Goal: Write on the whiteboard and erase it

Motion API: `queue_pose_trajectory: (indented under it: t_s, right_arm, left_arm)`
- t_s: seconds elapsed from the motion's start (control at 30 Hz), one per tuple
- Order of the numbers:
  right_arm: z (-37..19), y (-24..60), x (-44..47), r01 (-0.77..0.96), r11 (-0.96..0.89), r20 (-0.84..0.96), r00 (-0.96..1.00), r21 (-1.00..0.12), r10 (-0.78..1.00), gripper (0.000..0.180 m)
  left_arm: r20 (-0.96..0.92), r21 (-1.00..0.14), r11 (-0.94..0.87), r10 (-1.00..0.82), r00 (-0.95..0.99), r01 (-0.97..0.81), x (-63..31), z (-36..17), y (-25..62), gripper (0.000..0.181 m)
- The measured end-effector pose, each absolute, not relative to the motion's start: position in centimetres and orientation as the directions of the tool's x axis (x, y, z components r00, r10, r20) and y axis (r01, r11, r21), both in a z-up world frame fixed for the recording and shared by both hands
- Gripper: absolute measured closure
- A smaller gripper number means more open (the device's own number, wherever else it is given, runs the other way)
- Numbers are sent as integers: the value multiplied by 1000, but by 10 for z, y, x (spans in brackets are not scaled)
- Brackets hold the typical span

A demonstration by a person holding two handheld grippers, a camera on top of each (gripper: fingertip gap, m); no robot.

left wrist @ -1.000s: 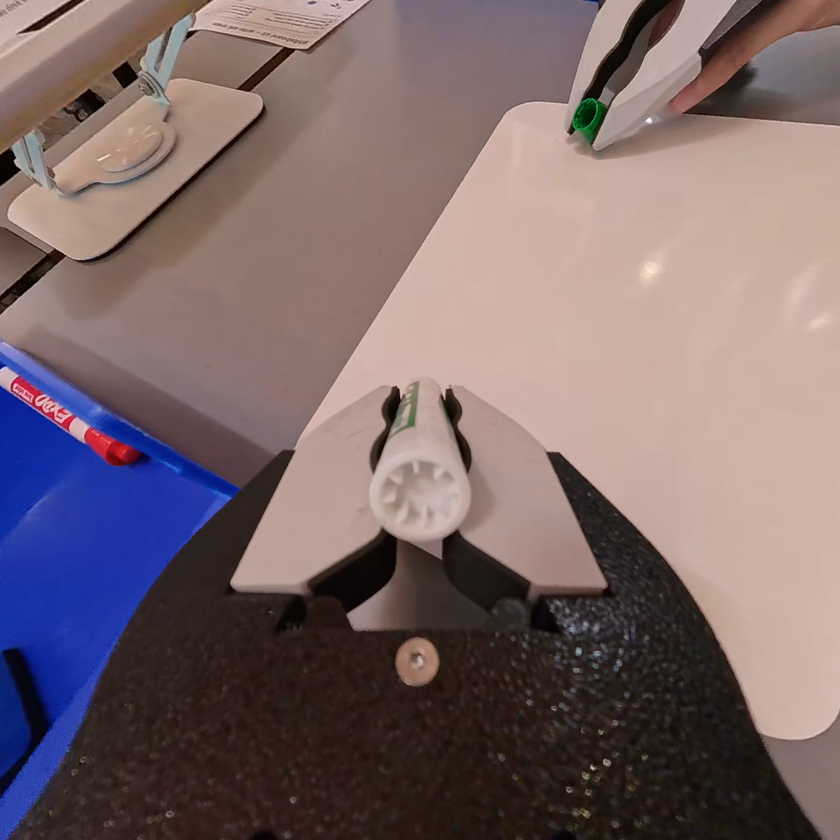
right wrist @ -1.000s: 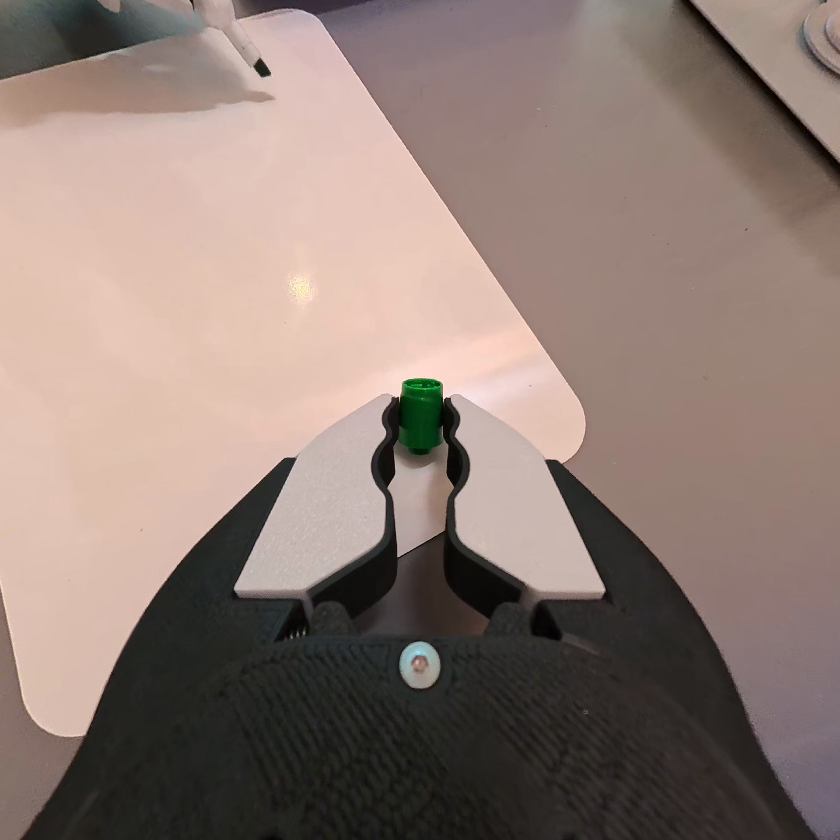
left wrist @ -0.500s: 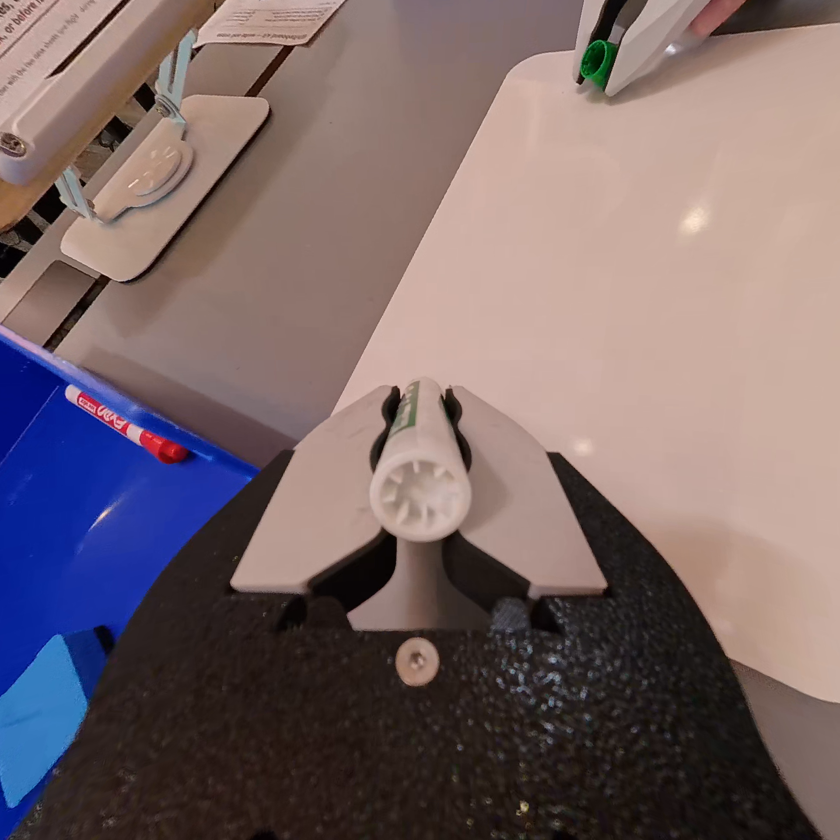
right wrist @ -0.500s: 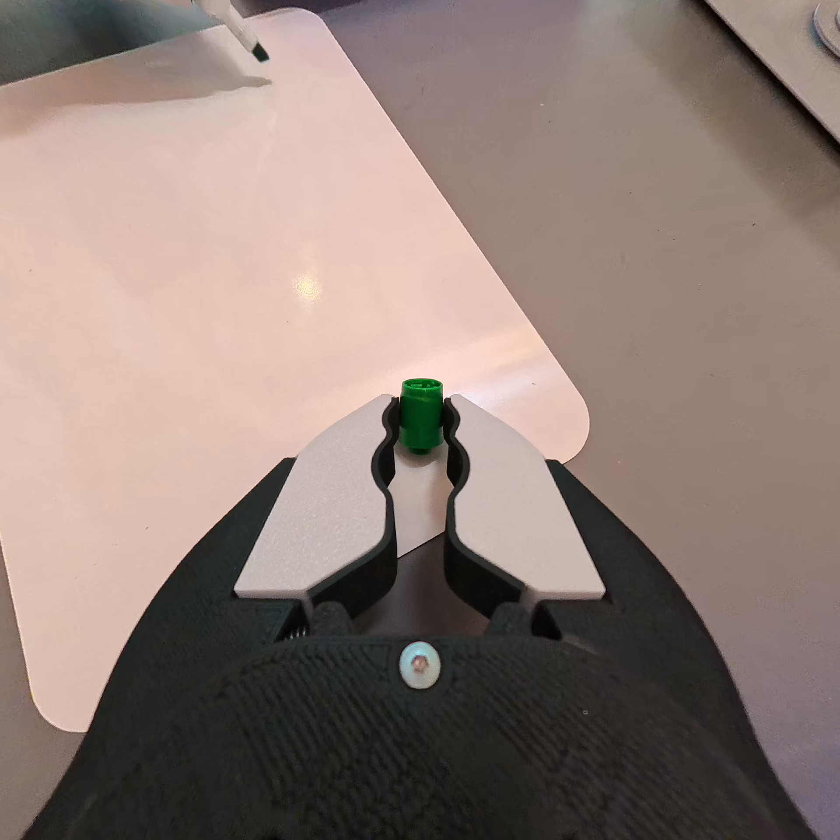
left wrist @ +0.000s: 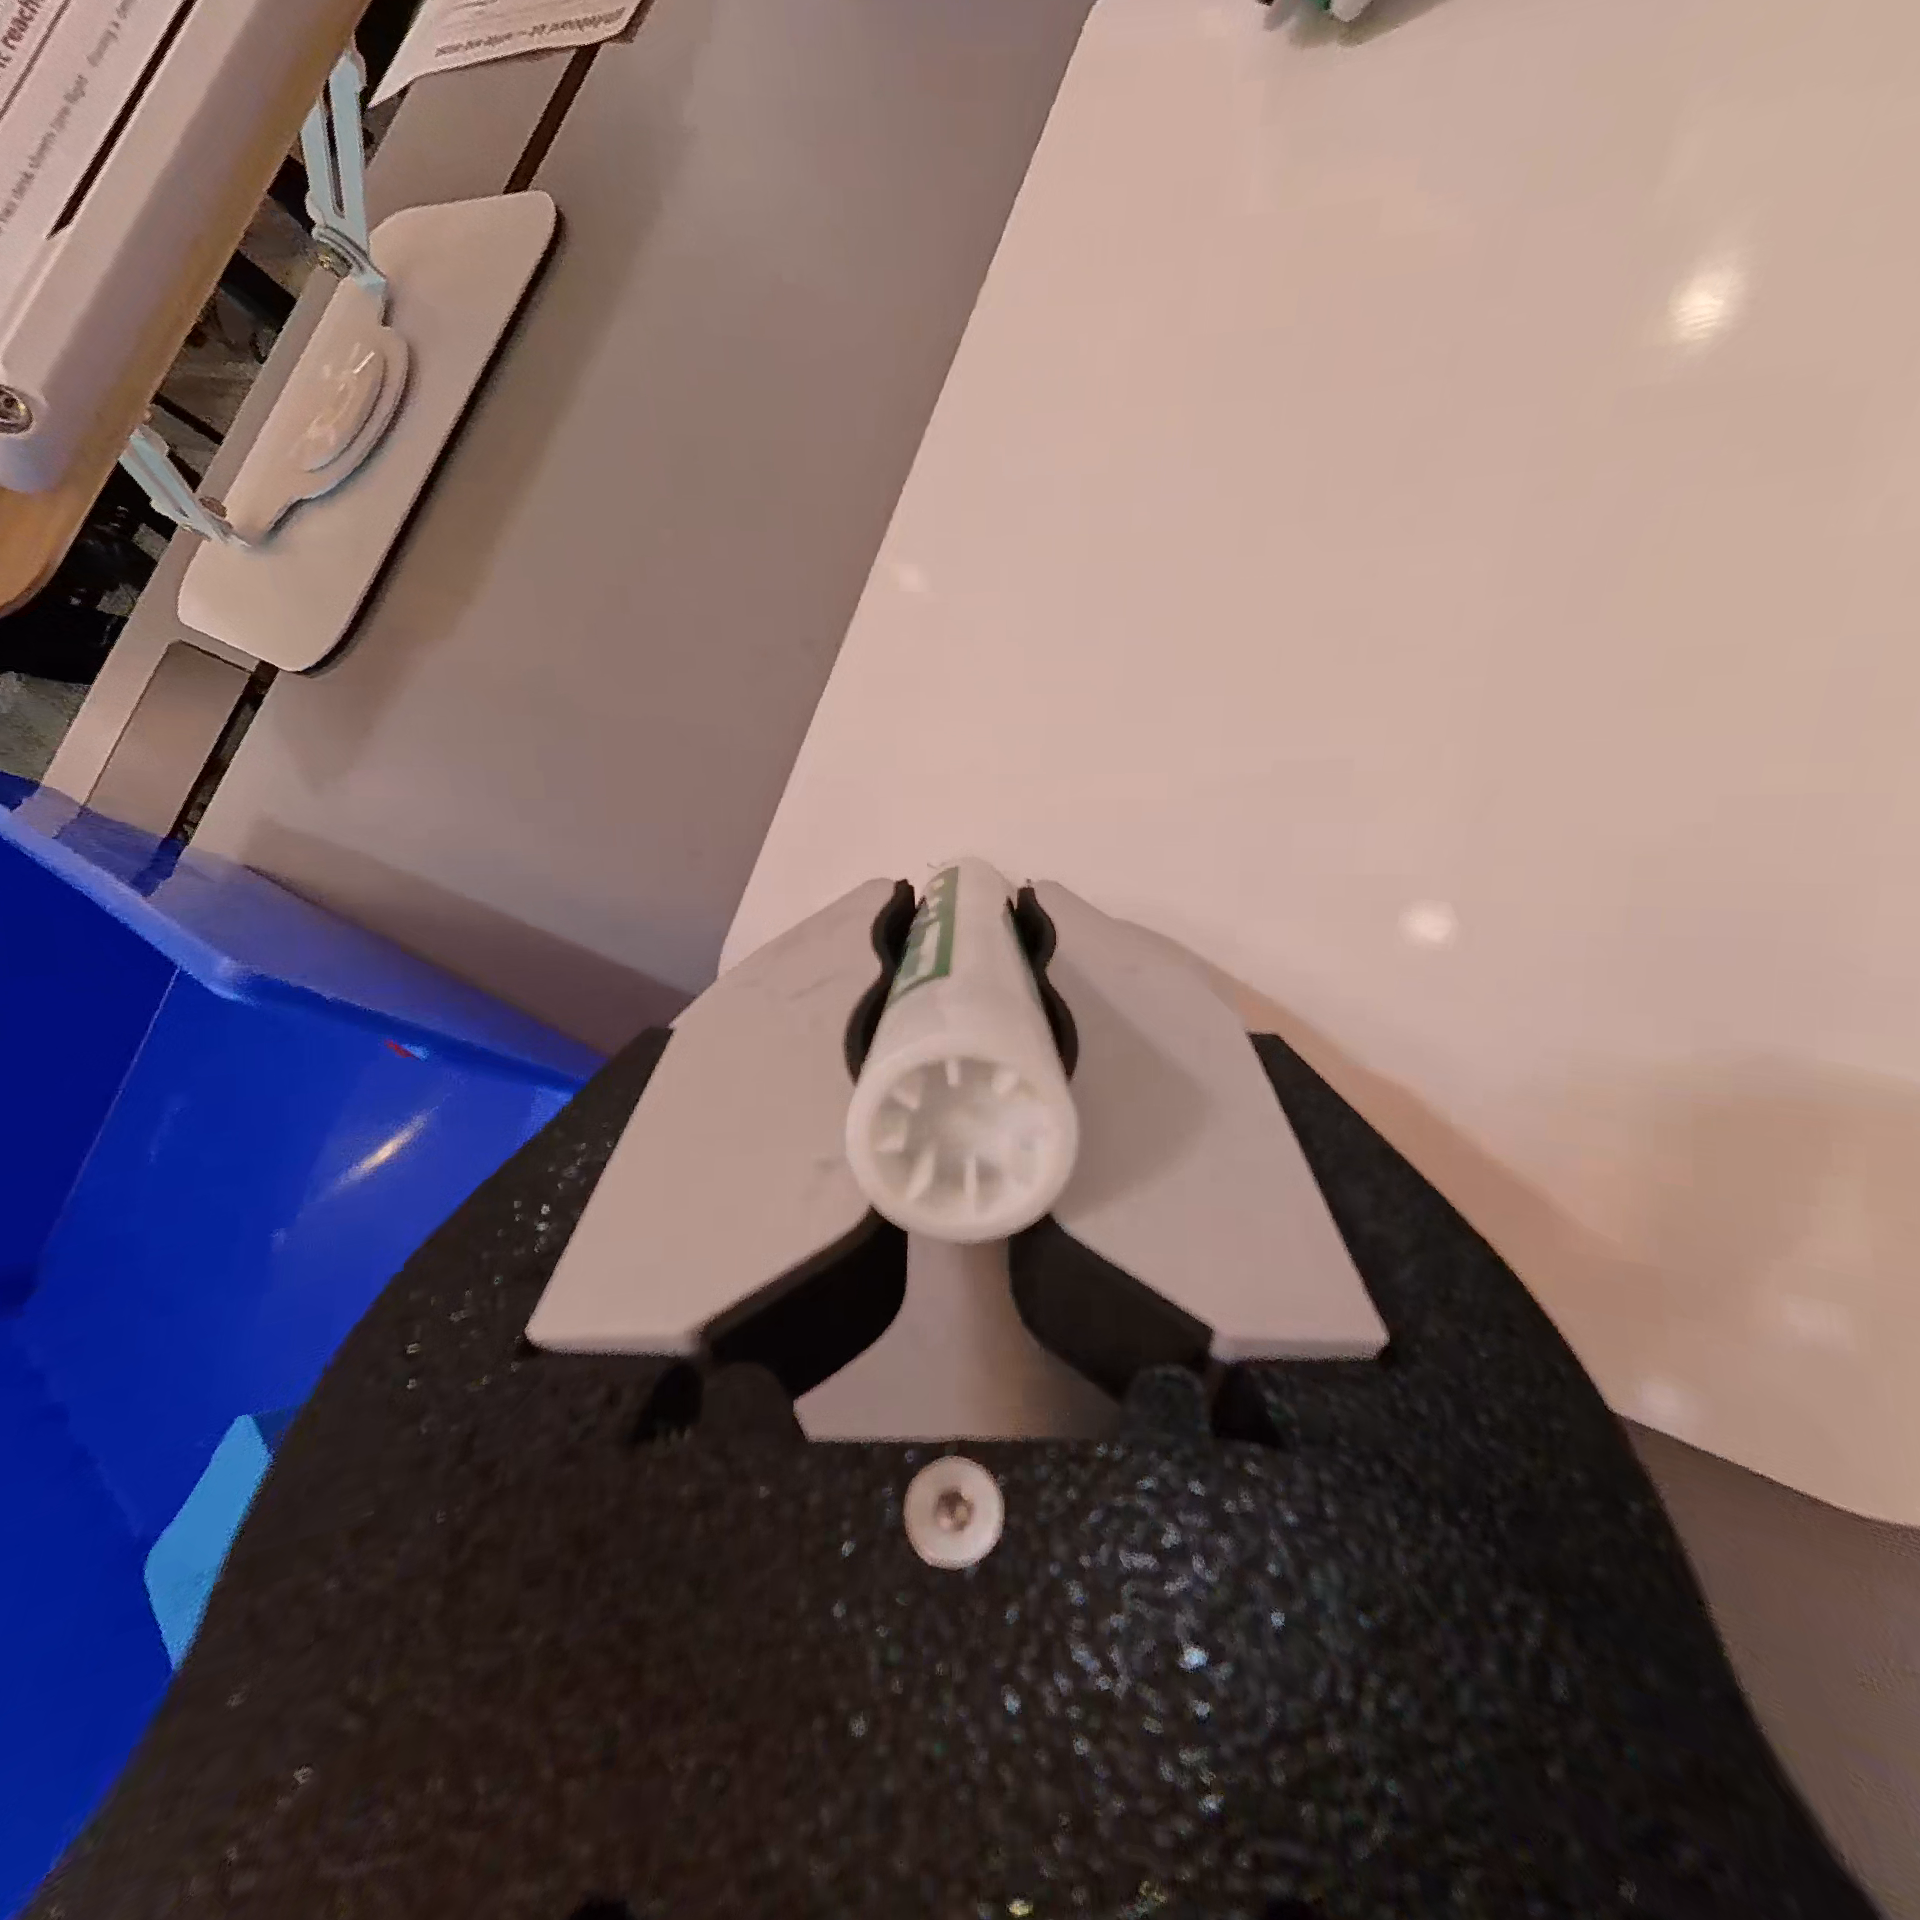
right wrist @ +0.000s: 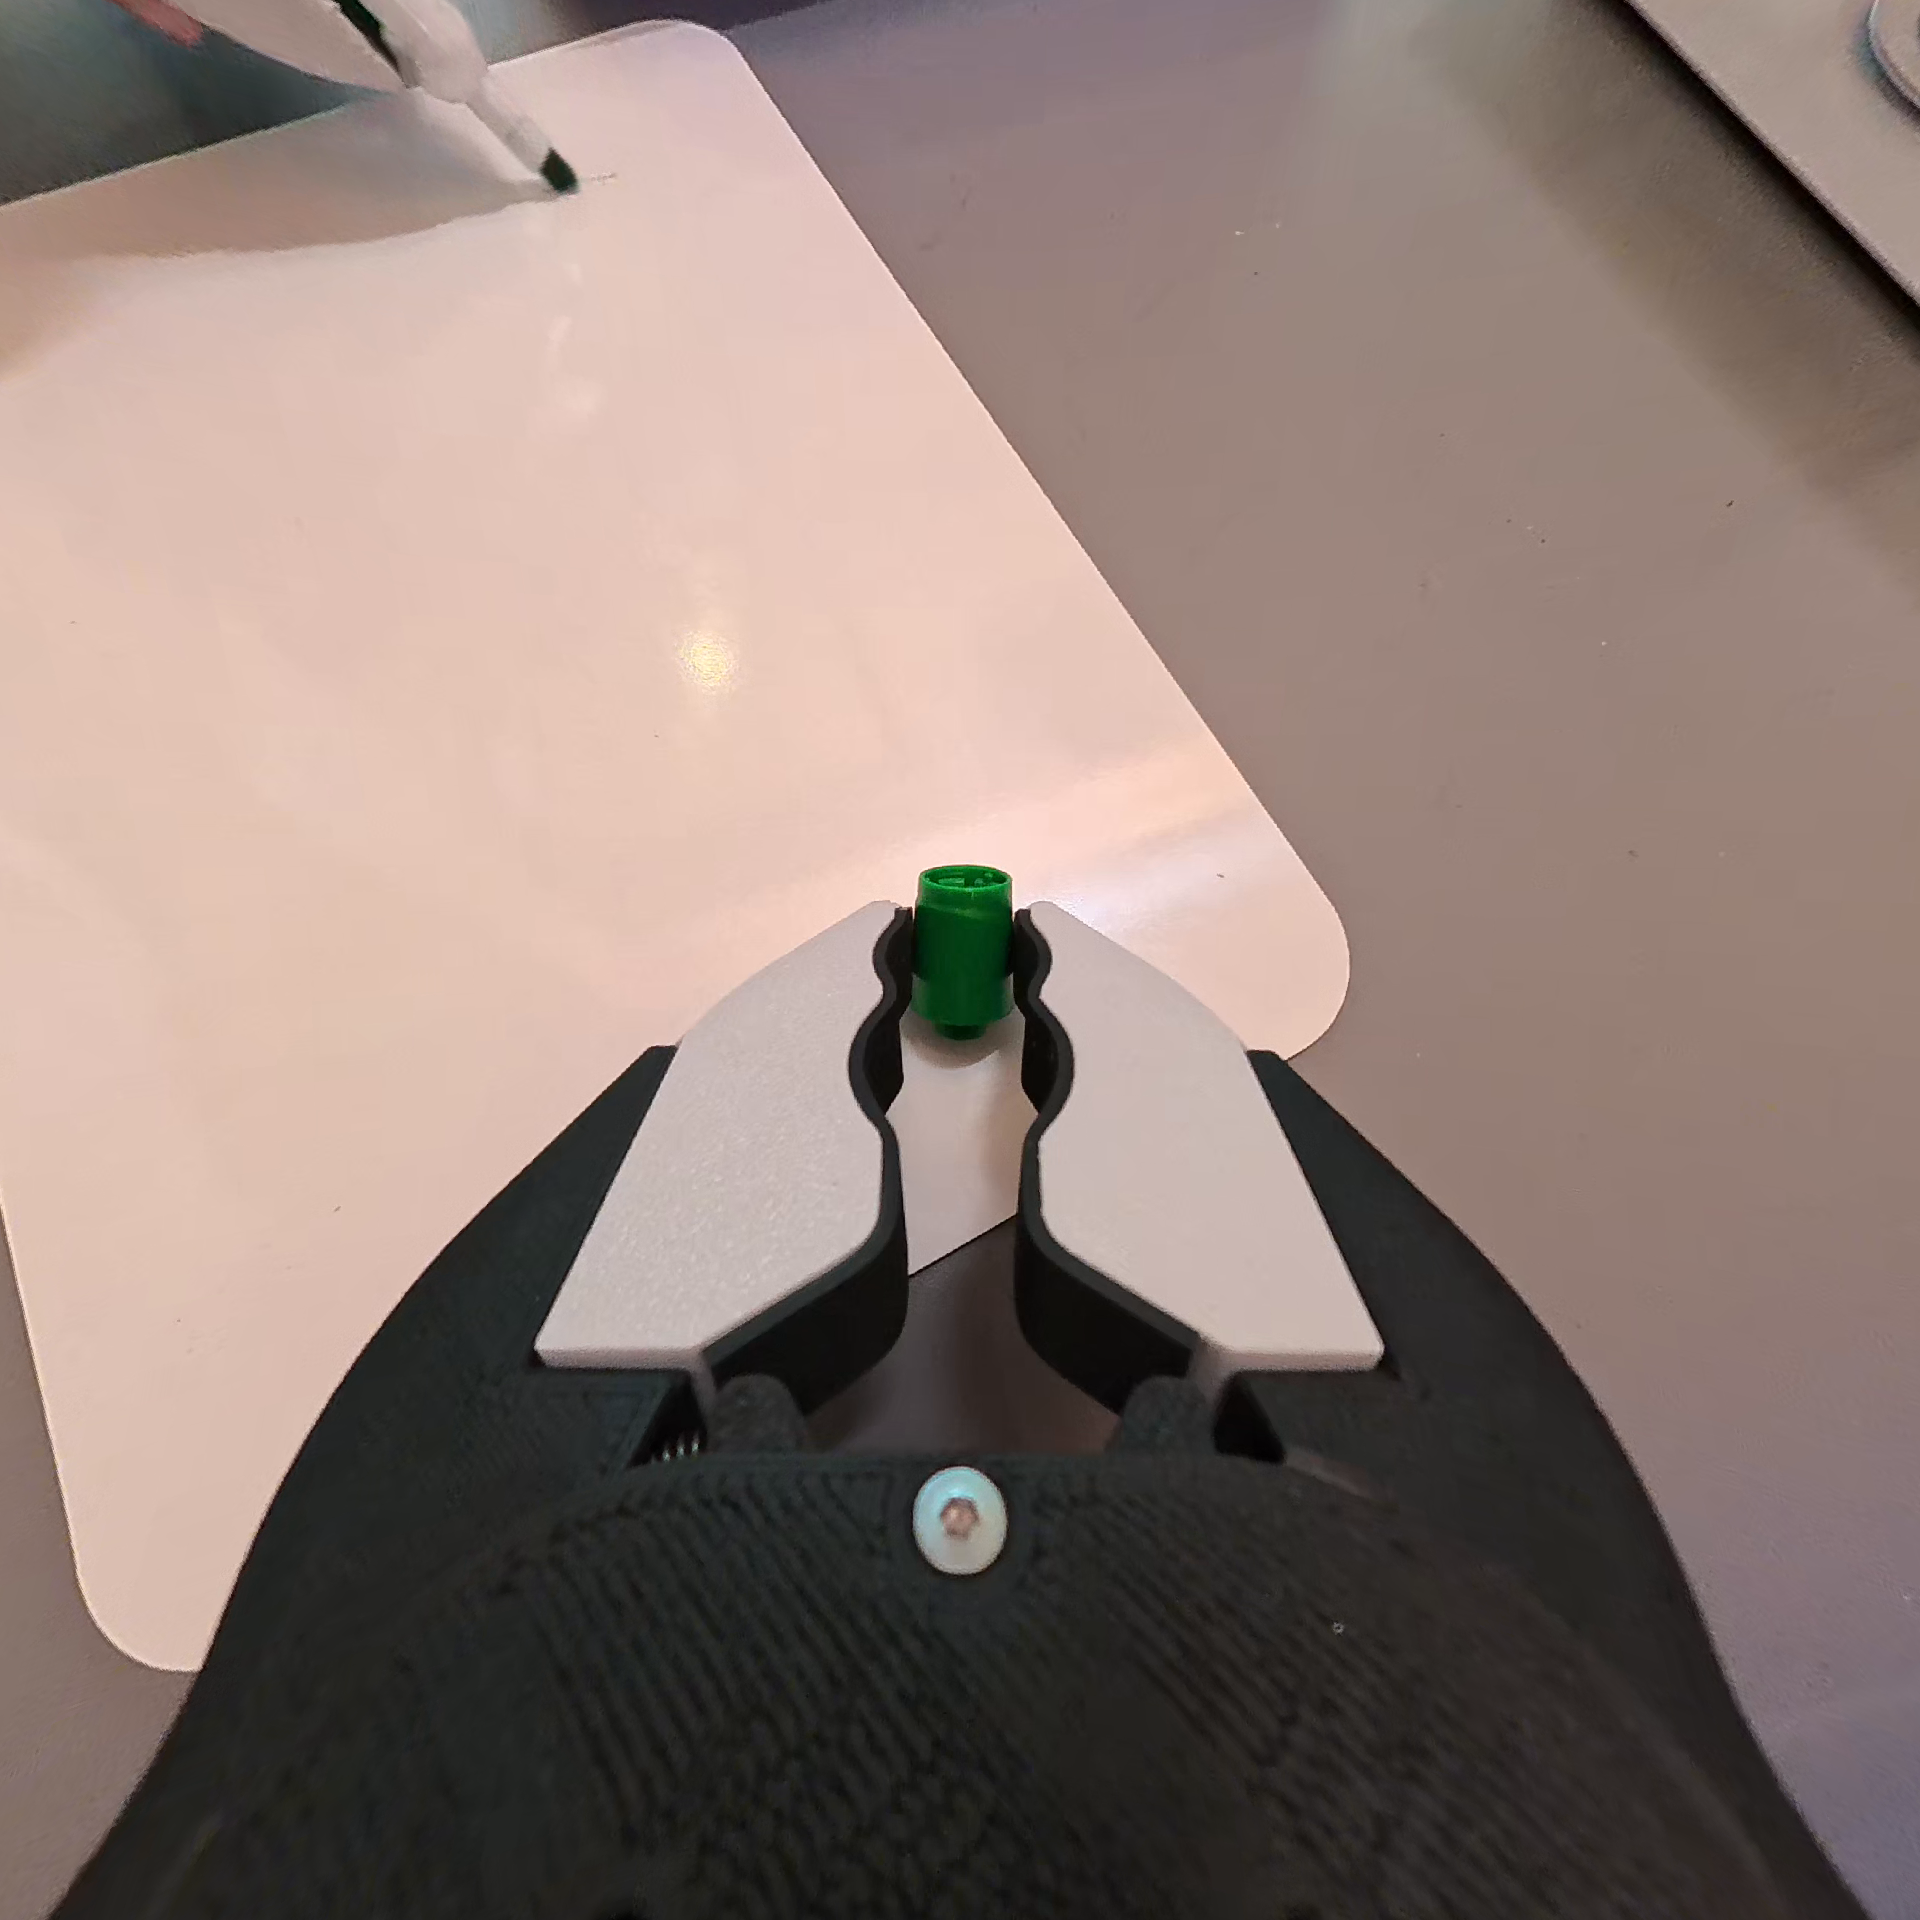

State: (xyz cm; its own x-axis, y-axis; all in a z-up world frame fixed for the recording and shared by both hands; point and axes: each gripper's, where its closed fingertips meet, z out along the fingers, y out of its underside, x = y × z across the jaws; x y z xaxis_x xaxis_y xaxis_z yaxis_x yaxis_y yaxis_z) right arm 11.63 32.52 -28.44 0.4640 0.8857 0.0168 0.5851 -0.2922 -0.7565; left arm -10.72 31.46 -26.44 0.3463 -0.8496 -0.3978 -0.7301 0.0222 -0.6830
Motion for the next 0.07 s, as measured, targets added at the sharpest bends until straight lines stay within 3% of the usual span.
queue_pose_trajectory:
  t_s: [0.03,0.07]
  right_arm:
    - [-285,325,116,585,-294,14,463,-756,886,161]
    - [-285,325,116,585,-295,13,464,-756,886,161]
  left_arm:
    - [-392,-685,22,-853,343,-728,-107,-264,311,161]
    - [-390,-686,24,-856,339,-727,-107,-264,306,161]
